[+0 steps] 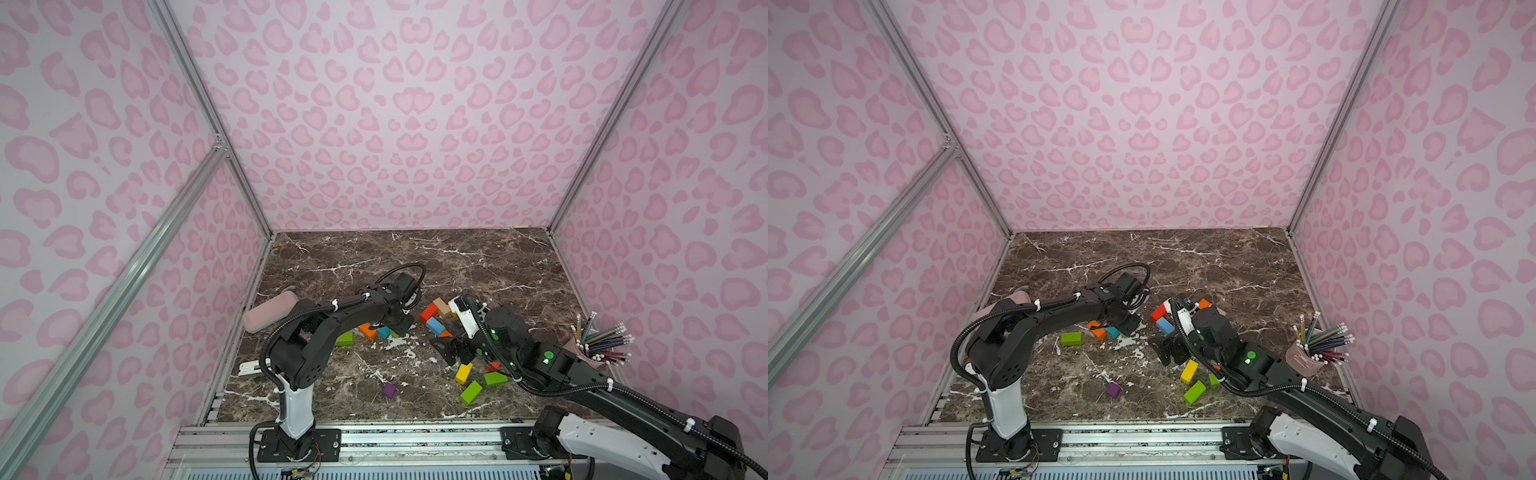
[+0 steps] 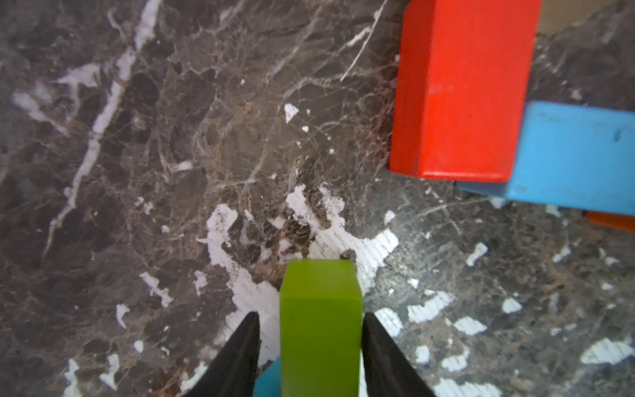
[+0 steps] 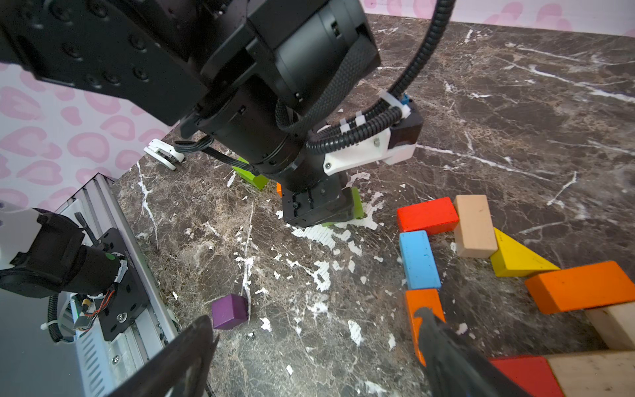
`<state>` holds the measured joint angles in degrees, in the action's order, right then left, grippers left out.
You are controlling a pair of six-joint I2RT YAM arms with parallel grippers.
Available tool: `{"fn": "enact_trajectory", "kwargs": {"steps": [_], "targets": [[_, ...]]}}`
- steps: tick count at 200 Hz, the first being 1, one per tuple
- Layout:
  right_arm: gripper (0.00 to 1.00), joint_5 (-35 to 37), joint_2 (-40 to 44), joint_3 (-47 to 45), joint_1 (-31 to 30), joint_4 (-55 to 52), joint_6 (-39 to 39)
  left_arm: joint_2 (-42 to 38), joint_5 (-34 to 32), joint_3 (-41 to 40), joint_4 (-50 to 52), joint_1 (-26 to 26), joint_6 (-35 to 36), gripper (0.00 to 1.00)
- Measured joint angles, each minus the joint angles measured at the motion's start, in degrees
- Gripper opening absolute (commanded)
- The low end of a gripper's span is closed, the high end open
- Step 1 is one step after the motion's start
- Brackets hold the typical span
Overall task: Assemble a heart with building blocks
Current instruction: Assemble the building block at the center of the board.
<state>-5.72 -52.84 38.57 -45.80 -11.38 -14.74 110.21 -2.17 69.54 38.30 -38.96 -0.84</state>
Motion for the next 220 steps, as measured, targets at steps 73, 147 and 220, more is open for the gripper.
{"fn": "enact_trajectory", "kwargs": {"steps": [73, 147, 220], "targets": [[0.96, 0.0, -0.3, 0.0, 0.0, 0.0, 0.0, -3.3, 1.5, 1.7, -0.4, 0.0, 0.5, 0.84], [0.95, 0.0, -0.5, 0.0, 0.1, 0.0, 0.0, -7.7, 3.7, 1.1, -0.8, 3.1, 0.8, 0.63], [0.95, 0.0, -0.8, 0.0, 0.1, 0.0, 0.0, -10.7, 1.5, -4.5, -0.4, 8.6, 0.8, 0.58]]}}
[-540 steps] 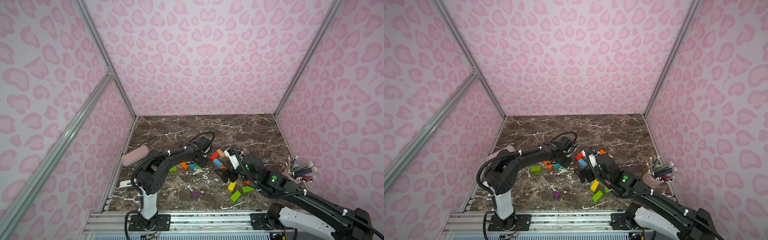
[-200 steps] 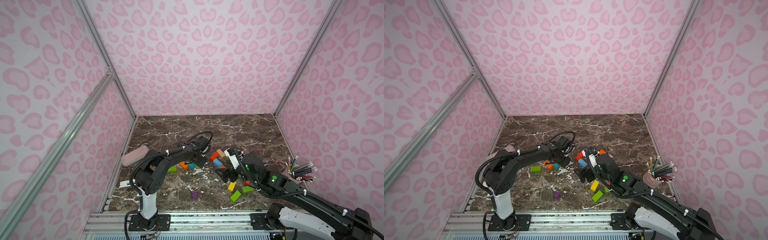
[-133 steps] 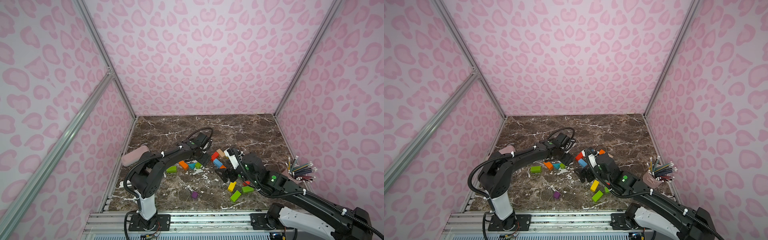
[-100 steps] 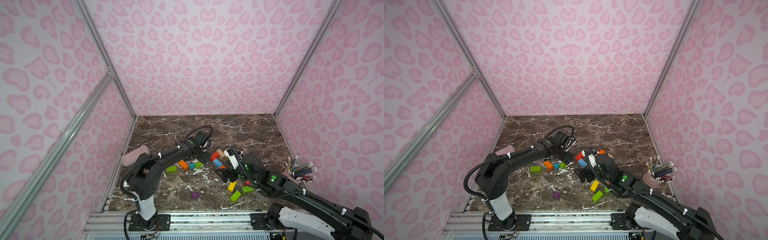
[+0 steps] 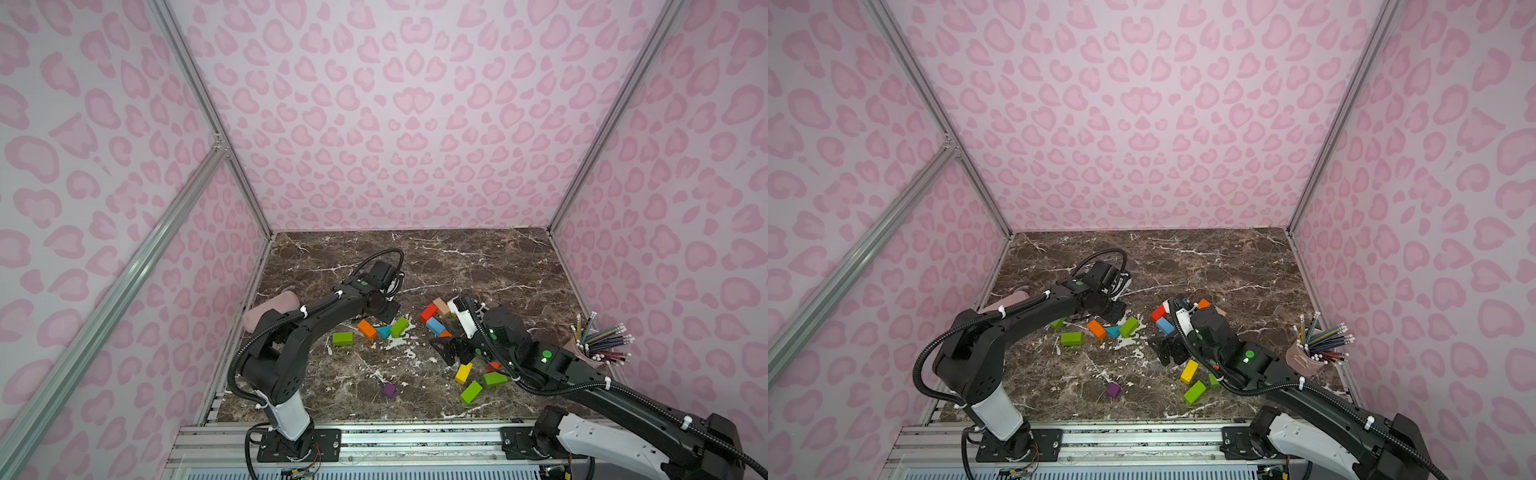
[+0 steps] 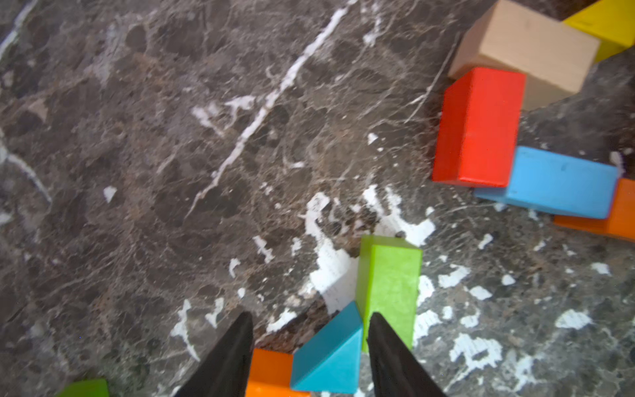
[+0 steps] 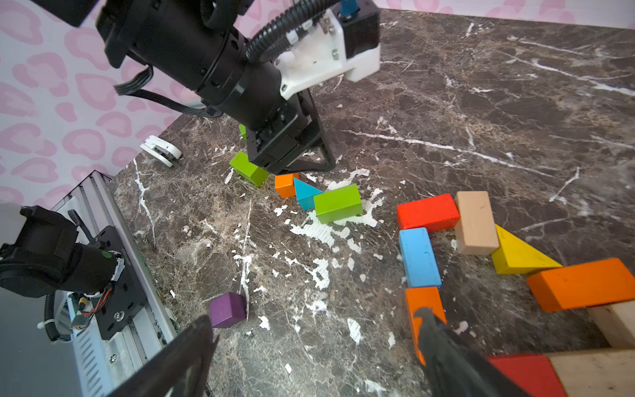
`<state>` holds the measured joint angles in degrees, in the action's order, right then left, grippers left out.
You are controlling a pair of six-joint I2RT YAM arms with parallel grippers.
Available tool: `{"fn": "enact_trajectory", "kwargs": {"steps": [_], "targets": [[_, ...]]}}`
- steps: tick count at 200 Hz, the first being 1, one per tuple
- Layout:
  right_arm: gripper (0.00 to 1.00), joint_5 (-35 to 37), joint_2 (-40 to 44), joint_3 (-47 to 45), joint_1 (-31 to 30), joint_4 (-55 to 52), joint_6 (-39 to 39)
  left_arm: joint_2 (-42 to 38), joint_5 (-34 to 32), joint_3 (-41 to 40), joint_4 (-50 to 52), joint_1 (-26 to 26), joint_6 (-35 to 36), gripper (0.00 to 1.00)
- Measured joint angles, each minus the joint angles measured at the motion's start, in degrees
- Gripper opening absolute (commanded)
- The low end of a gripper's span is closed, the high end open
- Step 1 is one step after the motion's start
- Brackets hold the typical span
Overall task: Assemble a heart with building blocks
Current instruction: Assemble the building block at the center of the board, then move the building block to the center of the board.
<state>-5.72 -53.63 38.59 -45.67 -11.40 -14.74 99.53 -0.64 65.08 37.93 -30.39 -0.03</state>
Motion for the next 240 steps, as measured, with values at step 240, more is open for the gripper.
{"fn": "enact_trajectory", "kwargs": {"steps": [240], "targets": [[0.93, -0.4, -3.4, 0.7, -0.9, 1.9, -0.8, -12.9, -0.5, -12.0, -3.2, 22.6, -5.0, 0.74]]}}
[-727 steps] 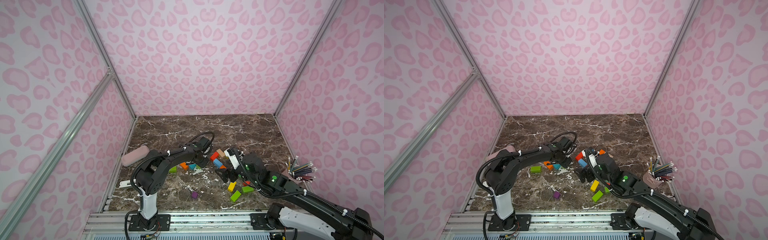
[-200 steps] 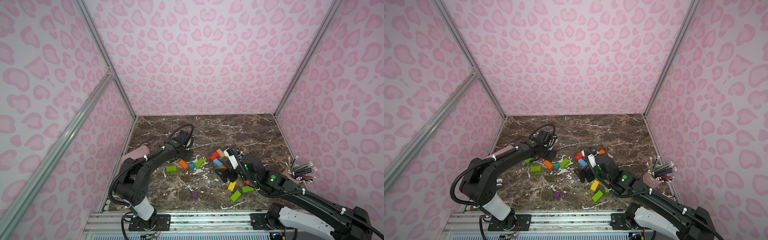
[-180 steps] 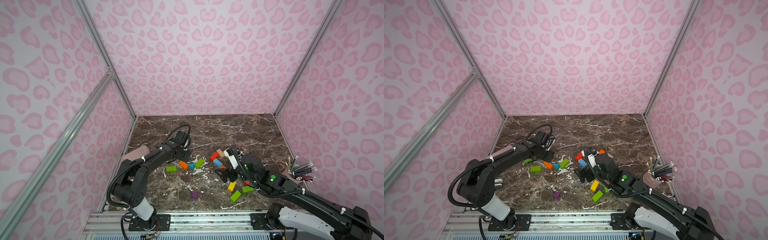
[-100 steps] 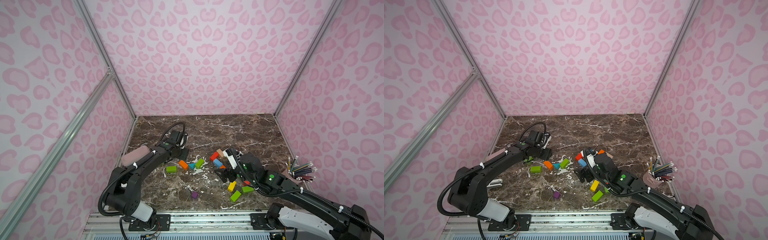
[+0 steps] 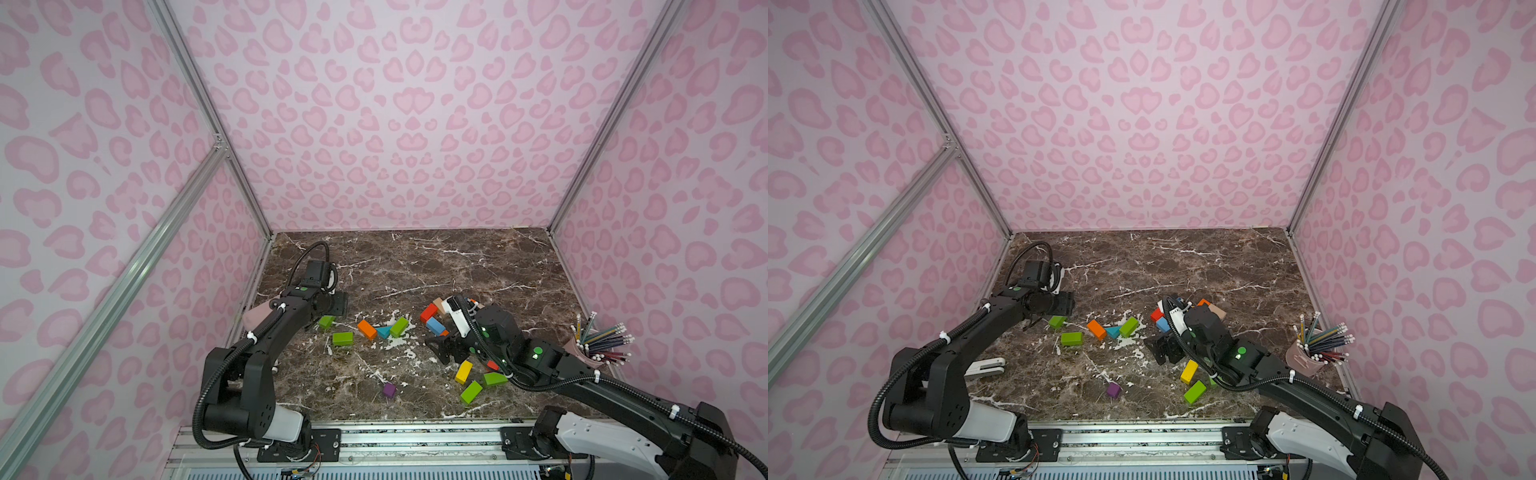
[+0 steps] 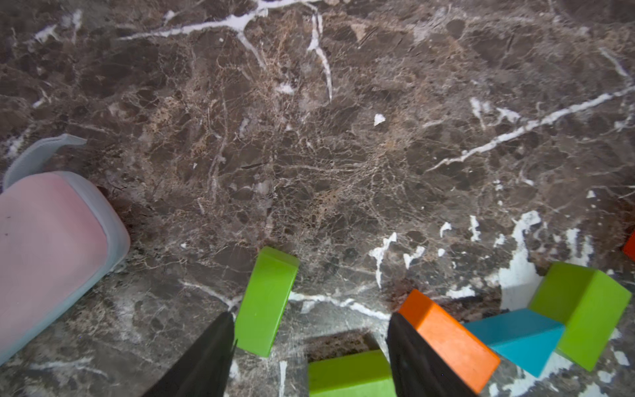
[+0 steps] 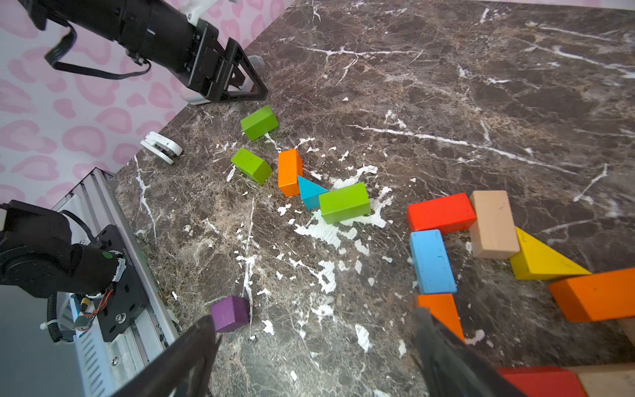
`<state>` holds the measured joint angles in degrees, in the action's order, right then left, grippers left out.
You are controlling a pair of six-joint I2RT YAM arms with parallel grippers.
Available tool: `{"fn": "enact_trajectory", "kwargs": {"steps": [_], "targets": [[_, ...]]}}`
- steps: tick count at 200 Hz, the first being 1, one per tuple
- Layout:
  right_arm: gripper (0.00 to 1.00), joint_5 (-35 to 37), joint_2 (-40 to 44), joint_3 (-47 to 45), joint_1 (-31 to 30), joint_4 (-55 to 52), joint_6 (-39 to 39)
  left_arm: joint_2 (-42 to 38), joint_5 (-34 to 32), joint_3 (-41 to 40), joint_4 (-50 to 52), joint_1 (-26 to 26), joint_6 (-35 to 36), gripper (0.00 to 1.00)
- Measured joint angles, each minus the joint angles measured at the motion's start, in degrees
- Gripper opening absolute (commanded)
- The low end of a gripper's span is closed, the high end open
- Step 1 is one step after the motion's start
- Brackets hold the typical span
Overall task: Assemble a heart with building blocks
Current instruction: Move the building block to the center of the board.
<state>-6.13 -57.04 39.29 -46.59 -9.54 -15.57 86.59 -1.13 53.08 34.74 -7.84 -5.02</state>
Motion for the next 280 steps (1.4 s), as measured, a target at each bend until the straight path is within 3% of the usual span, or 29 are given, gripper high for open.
{"fn": "enact_trajectory", "kwargs": {"steps": [93, 139, 145, 175, 191, 280], "targets": [[0.93, 0.9, 3.2, -2.0, 0.5, 0.0, 0.2, 12.1, -0.7, 3.6, 0.6, 3.2, 6.8, 0.65], [0.93, 0.9, 3.3, -2.3, 0.9, 0.0, 0.2, 12.9, -0.4, 3.6, 0.7, 3.2, 7.6, 0.37], [0.93, 0.9, 3.3, -2.3, 1.0, 0.1, 0.2, 12.9, -0.4, 3.5, 0.6, 3.2, 7.6, 0.30], [0.93, 0.9, 3.3, -2.3, 1.0, 0.0, 0.2, 12.3, -1.4, 2.6, 0.1, 2.3, 7.6, 0.28], [0.93, 0.9, 3.3, -2.3, 1.0, 0.0, 0.2, 11.8, -2.0, 2.1, 0.2, 1.4, 7.6, 0.17], [0.93, 0.9, 3.3, -2.3, 1.2, 0.0, 0.2, 9.7, -3.5, 2.4, 5.0, -4.0, 6.5, 0.17]]}}
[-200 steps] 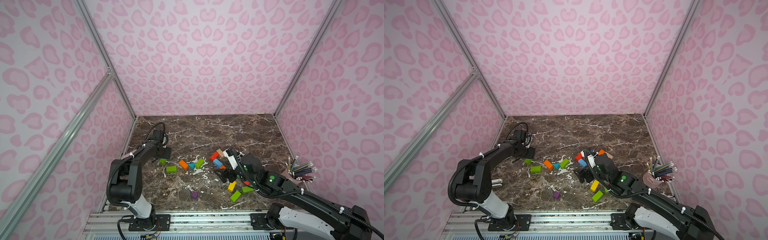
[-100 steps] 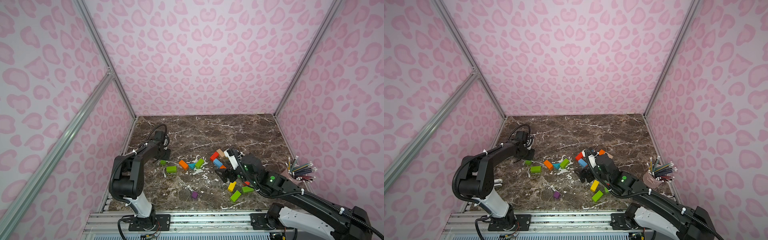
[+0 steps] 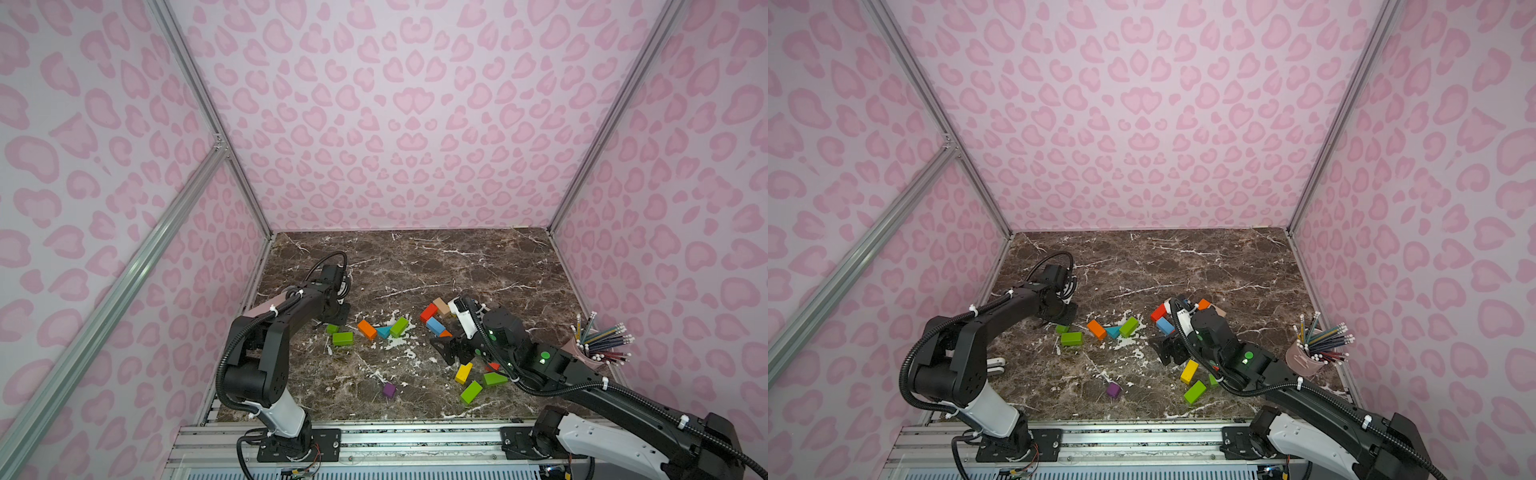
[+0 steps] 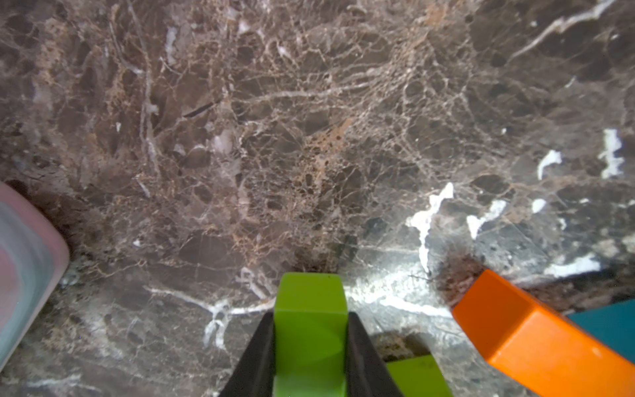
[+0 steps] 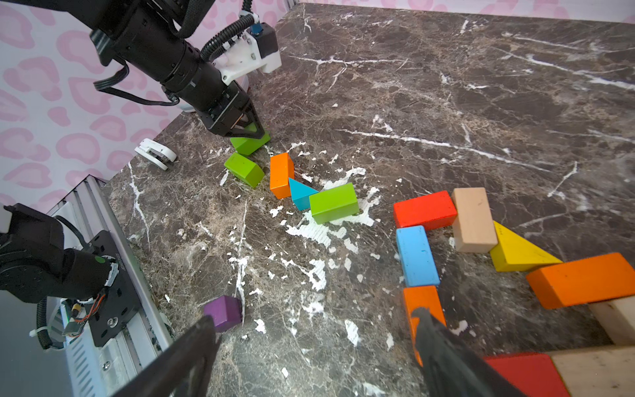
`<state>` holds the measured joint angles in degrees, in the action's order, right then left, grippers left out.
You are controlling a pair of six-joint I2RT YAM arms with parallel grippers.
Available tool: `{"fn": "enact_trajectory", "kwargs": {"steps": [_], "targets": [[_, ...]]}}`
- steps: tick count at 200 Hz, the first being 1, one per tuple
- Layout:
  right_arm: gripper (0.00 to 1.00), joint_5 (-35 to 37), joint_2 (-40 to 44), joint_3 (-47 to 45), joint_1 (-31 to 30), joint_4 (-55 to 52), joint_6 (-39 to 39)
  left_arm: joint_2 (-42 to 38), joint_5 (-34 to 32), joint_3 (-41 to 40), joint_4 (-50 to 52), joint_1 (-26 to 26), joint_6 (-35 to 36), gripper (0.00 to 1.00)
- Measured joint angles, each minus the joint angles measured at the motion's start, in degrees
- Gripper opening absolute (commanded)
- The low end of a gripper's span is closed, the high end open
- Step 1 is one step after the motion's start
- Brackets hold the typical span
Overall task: Assemble a heart with building blocks
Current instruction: Move the building block to the center of the board.
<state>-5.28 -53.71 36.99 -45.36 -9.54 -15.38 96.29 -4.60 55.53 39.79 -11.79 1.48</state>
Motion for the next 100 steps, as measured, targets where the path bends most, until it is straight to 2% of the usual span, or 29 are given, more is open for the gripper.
{"fn": "enact_trajectory", "kwargs": {"steps": [49, 100], "targets": [[0.93, 0.0, 0.0, 0.0, 0.1, 0.0, 0.0, -1.2, 0.1, -0.3, 2.4, -1.2, -0.5, 0.17], [0.93, 0.0, 0.2, 0.0, 0.1, 0.0, 0.0, -1.4, 1.4, -1.4, 3.6, -4.9, -1.5, 0.17]]}}
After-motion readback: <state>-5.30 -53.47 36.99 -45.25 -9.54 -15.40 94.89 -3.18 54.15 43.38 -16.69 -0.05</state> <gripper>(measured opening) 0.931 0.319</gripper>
